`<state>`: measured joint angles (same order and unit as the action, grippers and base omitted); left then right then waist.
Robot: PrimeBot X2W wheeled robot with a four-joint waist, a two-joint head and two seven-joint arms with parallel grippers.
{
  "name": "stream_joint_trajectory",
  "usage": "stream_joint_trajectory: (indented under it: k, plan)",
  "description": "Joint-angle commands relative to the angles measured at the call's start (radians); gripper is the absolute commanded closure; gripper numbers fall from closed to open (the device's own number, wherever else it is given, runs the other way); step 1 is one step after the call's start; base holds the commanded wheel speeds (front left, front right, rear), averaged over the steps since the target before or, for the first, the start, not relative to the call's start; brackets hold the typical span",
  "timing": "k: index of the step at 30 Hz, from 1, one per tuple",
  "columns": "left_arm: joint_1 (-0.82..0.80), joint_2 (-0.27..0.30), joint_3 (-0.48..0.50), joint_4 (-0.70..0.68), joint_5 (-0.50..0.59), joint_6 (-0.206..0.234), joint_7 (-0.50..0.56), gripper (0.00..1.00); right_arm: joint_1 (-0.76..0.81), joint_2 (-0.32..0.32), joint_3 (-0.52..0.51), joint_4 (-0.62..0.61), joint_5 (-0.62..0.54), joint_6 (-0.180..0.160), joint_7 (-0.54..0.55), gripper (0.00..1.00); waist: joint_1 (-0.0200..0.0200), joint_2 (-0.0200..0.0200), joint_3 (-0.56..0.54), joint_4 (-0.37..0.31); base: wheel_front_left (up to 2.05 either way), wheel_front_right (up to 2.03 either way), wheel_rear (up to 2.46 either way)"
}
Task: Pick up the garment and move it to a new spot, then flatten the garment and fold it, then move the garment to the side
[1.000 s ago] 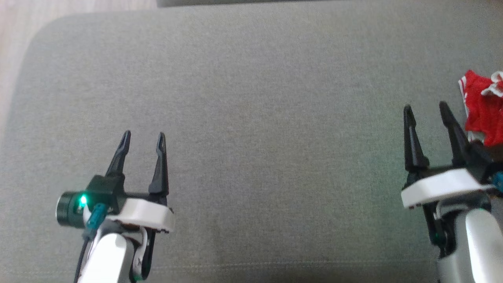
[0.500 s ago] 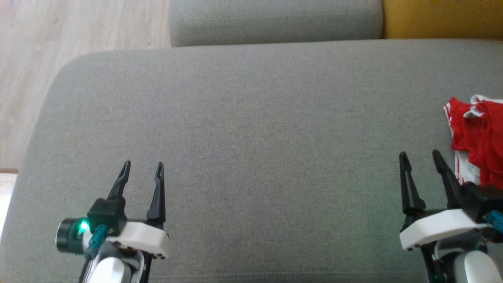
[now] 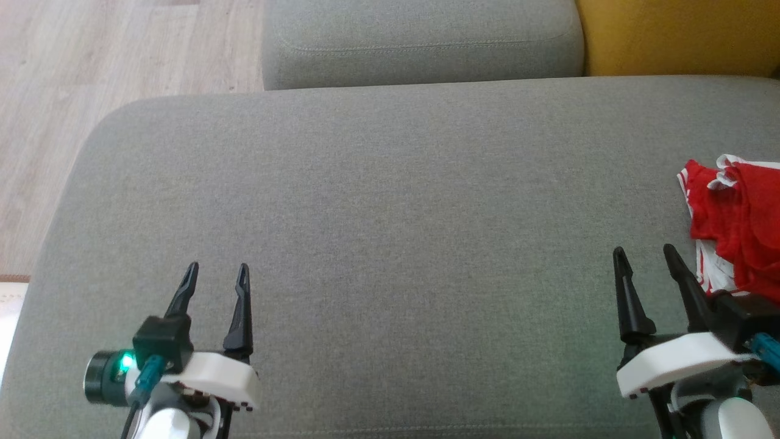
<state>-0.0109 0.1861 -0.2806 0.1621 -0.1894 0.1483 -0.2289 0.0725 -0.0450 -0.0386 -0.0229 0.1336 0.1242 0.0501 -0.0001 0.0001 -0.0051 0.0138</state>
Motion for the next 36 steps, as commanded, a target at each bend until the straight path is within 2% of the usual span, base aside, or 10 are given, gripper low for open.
stream_joint_trajectory:
  k: [1, 25, 26, 36]
  plan:
    - [-0.046, 0.021, 0.031, -0.030, -0.003, 0.005, 0.001, 0.00, -0.031, -0.005, 0.026, -0.040, 0.005, 0.007, 0.001, 0.00, 0.0001, -0.0001, 0.001, 0.000, 0.00, 0.00, 0.00]
    - [-0.051, 0.043, 0.010, -0.049, -0.007, 0.012, 0.019, 0.00, -0.033, -0.005, 0.035, -0.039, 0.018, 0.007, -0.010, 0.00, 0.0001, -0.0001, 0.003, 0.000, 0.00, 0.00, 0.00]
    - [0.000, 0.024, -0.027, -0.013, -0.006, 0.006, 0.017, 1.00, 0.000, 0.000, 0.007, -0.001, 0.015, 0.000, -0.001, 1.00, 0.0001, -0.0001, 0.003, 0.000, 0.00, 0.00, 0.00]
    - [0.002, 0.012, -0.008, 0.011, -0.102, -0.012, 0.034, 1.00, -0.007, -0.004, 0.008, 0.038, 0.116, 0.000, -0.002, 1.00, 0.0001, -0.0001, 0.003, -0.001, 0.00, 0.00, 0.00]
